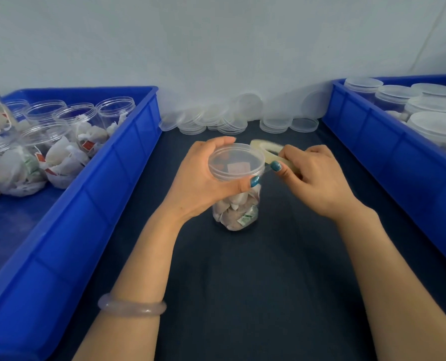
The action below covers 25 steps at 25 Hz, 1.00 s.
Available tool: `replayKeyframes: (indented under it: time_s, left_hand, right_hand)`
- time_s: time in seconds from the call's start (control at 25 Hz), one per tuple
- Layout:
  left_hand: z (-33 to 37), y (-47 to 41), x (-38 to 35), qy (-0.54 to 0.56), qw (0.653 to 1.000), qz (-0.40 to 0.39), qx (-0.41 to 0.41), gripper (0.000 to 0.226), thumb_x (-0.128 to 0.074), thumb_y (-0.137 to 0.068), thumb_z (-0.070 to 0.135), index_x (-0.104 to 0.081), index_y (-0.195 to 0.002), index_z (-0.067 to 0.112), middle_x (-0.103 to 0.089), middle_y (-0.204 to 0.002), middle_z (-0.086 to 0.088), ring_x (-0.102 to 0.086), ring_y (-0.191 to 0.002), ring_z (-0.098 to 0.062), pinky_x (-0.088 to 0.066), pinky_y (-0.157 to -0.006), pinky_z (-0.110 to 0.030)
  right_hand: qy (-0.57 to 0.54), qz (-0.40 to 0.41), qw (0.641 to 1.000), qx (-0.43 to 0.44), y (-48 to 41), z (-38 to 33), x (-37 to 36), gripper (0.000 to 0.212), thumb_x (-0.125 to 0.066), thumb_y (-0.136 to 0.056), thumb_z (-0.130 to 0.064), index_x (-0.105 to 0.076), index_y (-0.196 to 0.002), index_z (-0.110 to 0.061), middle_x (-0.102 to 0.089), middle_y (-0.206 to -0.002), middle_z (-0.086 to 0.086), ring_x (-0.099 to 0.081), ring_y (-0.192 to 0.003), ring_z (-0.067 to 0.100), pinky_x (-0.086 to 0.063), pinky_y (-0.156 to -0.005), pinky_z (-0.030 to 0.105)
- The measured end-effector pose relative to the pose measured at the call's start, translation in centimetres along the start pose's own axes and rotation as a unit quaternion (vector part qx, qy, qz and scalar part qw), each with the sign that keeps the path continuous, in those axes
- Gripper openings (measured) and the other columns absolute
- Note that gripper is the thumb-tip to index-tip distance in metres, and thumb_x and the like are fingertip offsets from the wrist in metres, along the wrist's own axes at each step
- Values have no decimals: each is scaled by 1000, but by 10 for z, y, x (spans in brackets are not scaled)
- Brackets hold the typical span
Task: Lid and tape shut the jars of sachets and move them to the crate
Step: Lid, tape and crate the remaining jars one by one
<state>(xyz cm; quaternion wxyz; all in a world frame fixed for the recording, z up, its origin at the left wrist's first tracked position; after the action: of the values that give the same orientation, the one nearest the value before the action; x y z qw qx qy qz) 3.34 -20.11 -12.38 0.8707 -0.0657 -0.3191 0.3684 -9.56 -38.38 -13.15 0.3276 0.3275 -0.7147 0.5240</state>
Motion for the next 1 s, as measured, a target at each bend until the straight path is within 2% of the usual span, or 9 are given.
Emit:
replayKeyframes:
  time_s: [0.12,0.24,0.32,0.44,0.64,0.76,0.88,0.92,1.0]
  left_hand:
    - [-2,-1,2,0,1000,11,5,102,-79,-52,63,-45,-143,32,-54,-126,23,-51,-114,12,-41,-89,-3]
    - [-4,0,5,21,1000,10,6,104,-85,-51,62,-44,-142,32,-56,-117,32,-54,-110,15,-43,-87,-3]
    - [-6,0,7,38,999,-4,7,105,-90,-51,58,-46,-142,30,-60,-121,26,-57,-113,10,-47,-93,-11]
    - [-7,0,9,78,996,-38,5,100,-86,-53,47,-46,-142,26,-62,-129,14,-59,-119,-1,-49,-100,-24]
    - [-1,0,10,86,990,-116,1,91,-79,-57,42,-46,-141,25,-59,-132,14,-57,-122,-3,-49,-101,-25]
    - [12,-8,13,-13,990,-141,28,101,-84,-51,61,-46,-139,32,-56,-129,22,-54,-119,3,-48,-102,-27]
    - [32,-17,8,-241,961,-120,56,112,-63,-42,94,-44,-135,35,-53,-124,21,-53,-114,-4,-46,-88,-31]
    - [37,-18,1,-316,942,-106,45,112,-56,-44,98,-44,-135,33,-53,-127,17,-53,-115,-8,-43,-83,-32]
    - [43,-19,-13,-373,924,-74,26,104,-53,-54,95,-45,-133,29,-52,-133,11,-53,-119,-14,-38,-79,-33]
  right_hand:
    - [6,16,1000,15,1,5,6,51,-22,-97,-58,-55,-94,-19,-55,-81,-11,-50,-78,16,-24,-92,33]
    - [57,49,997,7,2,7,4,49,-29,-97,-59,-58,-92,-20,-54,-89,-10,-49,-88,14,-18,-88,33]
    - [83,80,993,-16,2,3,1,53,-33,-96,-62,-60,-88,-17,-52,-86,-7,-49,-86,16,-17,-86,33]
    - [106,96,988,-57,0,-2,-4,56,-36,-93,-65,-56,-82,-15,-48,-83,-5,-43,-82,15,-19,-84,36]
    - [74,82,993,-53,0,-7,-10,54,-33,-91,-65,-55,-85,-15,-47,-85,-6,-43,-85,16,-18,-85,35]
    - [59,89,993,-40,-1,-8,-8,55,-32,-89,-67,-55,-86,-17,-46,-87,-7,-44,-87,15,-14,-82,32]
    - [53,88,994,-34,-1,-11,-5,53,-33,-88,-66,-55,-88,-18,-48,-88,-8,-47,-90,17,-13,-80,31]
    - [55,90,994,-28,-2,-12,-4,52,-34,-88,-65,-56,-89,-18,-49,-88,-8,-47,-90,17,-13,-79,32]
    - [65,82,994,-10,-1,-13,-2,50,-33,-89,-62,-58,-94,-20,-51,-86,-11,-46,-91,16,-13,-78,33]
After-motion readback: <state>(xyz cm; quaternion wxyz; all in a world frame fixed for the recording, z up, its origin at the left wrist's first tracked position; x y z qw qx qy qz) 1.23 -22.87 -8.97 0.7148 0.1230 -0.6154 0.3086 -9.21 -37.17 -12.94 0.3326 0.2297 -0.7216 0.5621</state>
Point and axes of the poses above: each hand's wrist, its own y-axis away from the middle knuckle, its own x-axis out of the back of the hand, z = x × y, the point moved 1 cm from there along -y, towards the middle knuckle
